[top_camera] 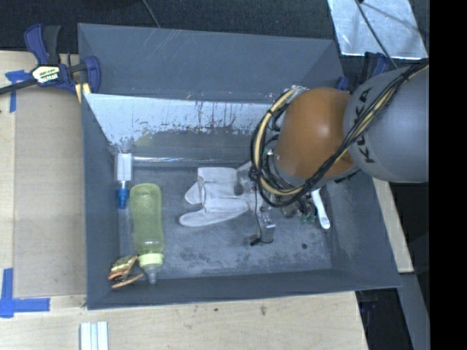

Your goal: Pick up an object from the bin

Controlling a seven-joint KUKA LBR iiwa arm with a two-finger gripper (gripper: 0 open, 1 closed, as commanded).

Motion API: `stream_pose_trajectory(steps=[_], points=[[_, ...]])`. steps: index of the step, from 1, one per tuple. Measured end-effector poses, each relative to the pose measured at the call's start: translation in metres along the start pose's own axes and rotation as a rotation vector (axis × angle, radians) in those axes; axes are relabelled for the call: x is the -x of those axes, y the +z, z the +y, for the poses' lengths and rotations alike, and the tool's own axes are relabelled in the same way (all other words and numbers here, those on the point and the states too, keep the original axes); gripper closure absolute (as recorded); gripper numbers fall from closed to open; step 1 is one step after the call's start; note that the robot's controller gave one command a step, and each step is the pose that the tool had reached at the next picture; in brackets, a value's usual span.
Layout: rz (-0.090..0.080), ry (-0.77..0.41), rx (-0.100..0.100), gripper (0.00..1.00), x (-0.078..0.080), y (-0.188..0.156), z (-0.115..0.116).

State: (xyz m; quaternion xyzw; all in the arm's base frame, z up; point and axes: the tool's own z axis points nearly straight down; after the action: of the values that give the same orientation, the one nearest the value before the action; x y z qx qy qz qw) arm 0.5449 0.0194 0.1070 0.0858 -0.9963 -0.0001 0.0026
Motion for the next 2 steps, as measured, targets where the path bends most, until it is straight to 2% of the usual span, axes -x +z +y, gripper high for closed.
stream_pose_trajectory(steps=[1, 2], points=[[-0.009, -0.004, 0.0, 1.0, 0.014, 0.0271, 0.0199], [-0.009, -0.003, 0.001, 1.0, 0.014, 0.0271, 0.0199]])
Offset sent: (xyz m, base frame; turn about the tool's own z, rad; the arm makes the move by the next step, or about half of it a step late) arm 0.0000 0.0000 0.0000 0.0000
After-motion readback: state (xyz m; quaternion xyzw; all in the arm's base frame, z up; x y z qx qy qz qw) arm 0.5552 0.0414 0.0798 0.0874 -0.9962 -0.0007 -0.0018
